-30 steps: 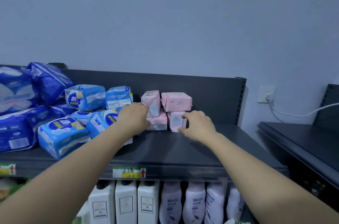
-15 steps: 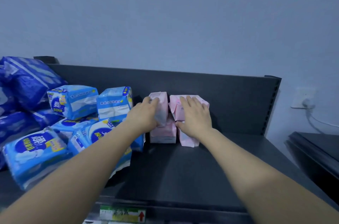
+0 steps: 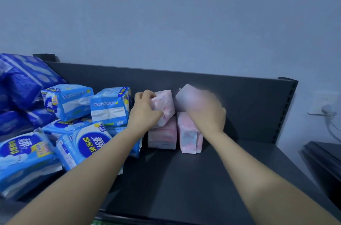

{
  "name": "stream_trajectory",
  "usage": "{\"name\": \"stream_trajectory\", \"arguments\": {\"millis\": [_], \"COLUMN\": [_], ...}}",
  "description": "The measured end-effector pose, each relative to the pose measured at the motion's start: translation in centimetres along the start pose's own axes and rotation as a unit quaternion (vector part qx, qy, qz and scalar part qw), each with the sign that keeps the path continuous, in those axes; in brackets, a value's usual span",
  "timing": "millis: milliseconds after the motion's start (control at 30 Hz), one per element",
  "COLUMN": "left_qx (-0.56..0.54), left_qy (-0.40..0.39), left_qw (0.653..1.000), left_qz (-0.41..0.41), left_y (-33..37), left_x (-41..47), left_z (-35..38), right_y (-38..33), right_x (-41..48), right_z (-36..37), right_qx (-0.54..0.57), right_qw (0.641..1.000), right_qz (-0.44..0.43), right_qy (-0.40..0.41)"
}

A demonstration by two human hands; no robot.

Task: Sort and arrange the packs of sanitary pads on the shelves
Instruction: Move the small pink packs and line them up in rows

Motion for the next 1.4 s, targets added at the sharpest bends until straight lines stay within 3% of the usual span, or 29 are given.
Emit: {"name": "stream_trajectory", "arguments": {"millis": [67, 133, 233, 300, 400, 533, 567, 700, 900, 967, 1033, 1100, 1167, 1300, 1400], "left_qx": [-0.052, -0.097, -0.192, -0.275, -0.317, -0.432, -0.445, -0.346, -0.228, -0.246, -0.241, -0.191, -0.112, 0.049, 0.053], "left_qy": [0.026, 0.037, 0.021, -0.006, -0.060, -0.175, -0.182, -0.144, -0.055, -0.044, -0.067, -0.101, -0.117, -0.086, -0.072], "left_qw": [0.998, 0.994, 0.974, 0.938, 0.902, 0.832, 0.830, 0.905, 0.961, 0.950, 0.938, 0.940, 0.955, 0.982, 0.989], "left_qz": [-0.008, -0.026, -0.121, -0.212, -0.286, -0.303, -0.284, -0.203, -0.149, -0.185, -0.241, -0.263, -0.247, -0.161, -0.116], "left_y": [1.0, 1.4, 0.3, -1.0, -1.6, -0.9, -0.7, -0.2, 1.1, 0.9, 0.2, -0.5, -1.1, -1.2, -0.7], "left_x": [-0.2, -0.4, -0.7, -1.3, -2.6, -4.0, -4.3, -5.1, -4.6, -4.6, -4.8, -5.3, -5.8, -6.2, -6.3], "left_z": [-0.7, -1.0, -0.4, 0.5, 1.2, 2.7, 3.0, 3.4, 1.0, 0.3, -0.1, -0.3, -0.4, -0.9, -0.9], "right_y": [1.4, 2.9, 4.6, 5.5, 6.7, 8.1, 8.1, 7.4, 6.4, 6.1, 5.5, 4.5, 3.6, 3.5, 4.0], "right_x": [0.2, -0.1, -1.2, -2.3, -4.1, -5.9, -6.2, -7.0, -7.6, -7.6, -7.1, -6.6, -6.5, -6.9, -7.2], "right_z": [-2.0, -2.8, -3.5, -3.6, -3.6, -3.9, -3.9, -4.1, -6.4, -7.7, -8.7, -8.9, -8.3, -7.2, -6.0], "right_qx": [0.139, 0.267, 0.378, 0.413, 0.444, 0.446, 0.446, 0.454, 0.481, 0.466, 0.405, 0.316, 0.238, 0.162, 0.083], "right_qw": [0.985, 0.945, 0.889, 0.866, 0.834, 0.808, 0.804, 0.797, 0.787, 0.806, 0.856, 0.912, 0.945, 0.966, 0.971], "right_qz": [0.096, 0.181, 0.257, 0.281, 0.327, 0.385, 0.393, 0.398, 0.378, 0.349, 0.306, 0.260, 0.222, 0.189, 0.174], "right_qy": [0.038, 0.050, 0.036, 0.018, 0.006, 0.026, 0.026, 0.010, 0.082, 0.108, 0.096, 0.034, -0.035, -0.075, -0.140]}}
Point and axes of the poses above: each hand's wrist, its own x-axis towards the middle knuckle, its own z-axis out of the palm, y = z × x, the point moved 8 cm from there along x, towards the middle knuckle, and after that the axes turned 7 degrees about y, right-handed, at the moved point
